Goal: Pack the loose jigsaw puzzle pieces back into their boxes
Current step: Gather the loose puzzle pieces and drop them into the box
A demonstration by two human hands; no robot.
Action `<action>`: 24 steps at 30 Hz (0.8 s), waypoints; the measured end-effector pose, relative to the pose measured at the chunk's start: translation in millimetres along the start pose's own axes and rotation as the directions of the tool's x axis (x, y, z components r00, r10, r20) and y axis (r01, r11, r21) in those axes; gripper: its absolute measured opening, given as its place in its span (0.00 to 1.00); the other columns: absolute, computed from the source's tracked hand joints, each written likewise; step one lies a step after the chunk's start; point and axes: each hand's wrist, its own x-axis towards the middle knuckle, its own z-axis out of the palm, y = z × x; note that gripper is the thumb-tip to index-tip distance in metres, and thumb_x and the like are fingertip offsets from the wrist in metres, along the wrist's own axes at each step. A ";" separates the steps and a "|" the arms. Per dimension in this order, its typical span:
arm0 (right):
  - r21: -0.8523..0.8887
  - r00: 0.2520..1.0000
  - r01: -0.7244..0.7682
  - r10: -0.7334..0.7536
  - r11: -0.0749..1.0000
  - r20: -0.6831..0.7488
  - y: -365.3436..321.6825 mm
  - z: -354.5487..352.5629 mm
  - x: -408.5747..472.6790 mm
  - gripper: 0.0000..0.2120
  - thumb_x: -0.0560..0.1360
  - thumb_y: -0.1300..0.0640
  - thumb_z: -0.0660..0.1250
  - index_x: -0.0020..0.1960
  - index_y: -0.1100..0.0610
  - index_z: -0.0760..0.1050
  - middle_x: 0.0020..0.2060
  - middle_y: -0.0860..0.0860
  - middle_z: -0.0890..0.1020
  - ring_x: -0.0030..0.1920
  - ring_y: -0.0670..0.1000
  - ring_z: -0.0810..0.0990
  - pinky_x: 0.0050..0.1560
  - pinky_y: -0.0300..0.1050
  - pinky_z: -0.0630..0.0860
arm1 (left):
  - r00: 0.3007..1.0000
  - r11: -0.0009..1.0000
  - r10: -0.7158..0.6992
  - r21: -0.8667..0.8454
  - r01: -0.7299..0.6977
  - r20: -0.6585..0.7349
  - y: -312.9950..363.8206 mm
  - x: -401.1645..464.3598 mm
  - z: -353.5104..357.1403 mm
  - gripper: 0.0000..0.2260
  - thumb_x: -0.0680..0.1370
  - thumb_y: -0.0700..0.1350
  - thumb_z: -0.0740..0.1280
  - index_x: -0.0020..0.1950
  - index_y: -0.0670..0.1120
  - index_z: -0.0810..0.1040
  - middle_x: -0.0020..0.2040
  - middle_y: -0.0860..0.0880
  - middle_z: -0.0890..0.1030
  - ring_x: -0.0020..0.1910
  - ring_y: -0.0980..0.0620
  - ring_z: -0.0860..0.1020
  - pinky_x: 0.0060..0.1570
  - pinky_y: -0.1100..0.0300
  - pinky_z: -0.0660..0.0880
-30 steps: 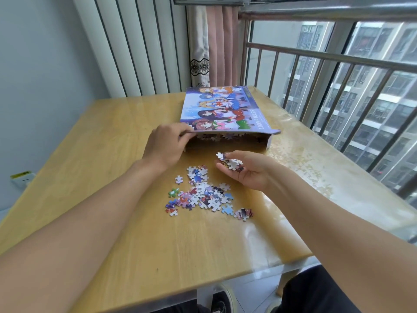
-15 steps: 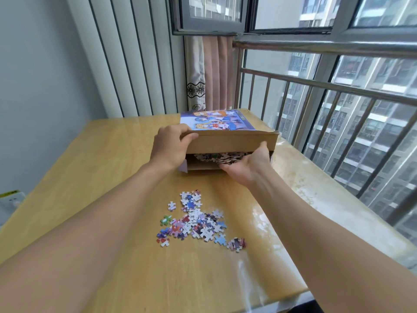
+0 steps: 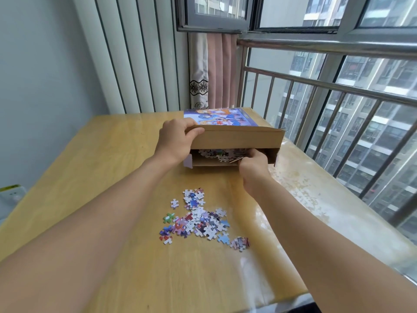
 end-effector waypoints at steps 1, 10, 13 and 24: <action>-0.141 0.996 0.084 -0.086 0.986 -0.009 3.5 -3.6 2.8 0.22 0.78 0.71 0.57 0.68 0.56 0.74 0.51 0.50 0.79 0.43 0.48 0.76 0.40 0.38 0.74 | 1.000 1.000 0.008 -0.001 -0.008 -0.003 0.2 1.2 -0.9 0.08 0.78 0.49 0.71 0.48 0.45 0.86 0.42 0.48 0.85 0.43 0.46 0.80 0.46 0.50 0.76; -0.219 0.961 0.259 -0.227 0.941 0.159 10.4 -16.7 13.6 0.33 0.72 0.76 0.53 0.73 0.55 0.68 0.60 0.48 0.77 0.54 0.46 0.76 0.57 0.42 0.76 | 1.000 0.999 0.022 -0.026 -0.022 -0.011 -1.6 3.3 -2.0 0.07 0.78 0.49 0.71 0.48 0.46 0.86 0.42 0.49 0.85 0.43 0.47 0.80 0.45 0.53 0.76; -0.218 0.932 0.342 -0.299 0.914 0.205 11.4 -17.9 17.4 0.38 0.69 0.78 0.52 0.74 0.53 0.67 0.64 0.46 0.77 0.63 0.46 0.74 0.59 0.36 0.71 | 0.999 0.998 0.024 -0.055 -0.026 -0.036 0.8 6.6 -4.2 0.07 0.78 0.48 0.71 0.48 0.46 0.86 0.42 0.50 0.85 0.44 0.48 0.80 0.45 0.55 0.76; -0.585 0.710 0.669 -0.629 0.459 0.317 17.6 -45.9 20.9 0.22 0.73 0.74 0.67 0.63 0.56 0.80 0.56 0.48 0.82 0.53 0.48 0.77 0.52 0.30 0.73 | 1.000 0.999 0.024 -0.028 -0.024 -0.007 -0.2 1.9 -2.7 0.07 0.78 0.48 0.71 0.50 0.46 0.86 0.44 0.49 0.85 0.44 0.47 0.80 0.45 0.55 0.75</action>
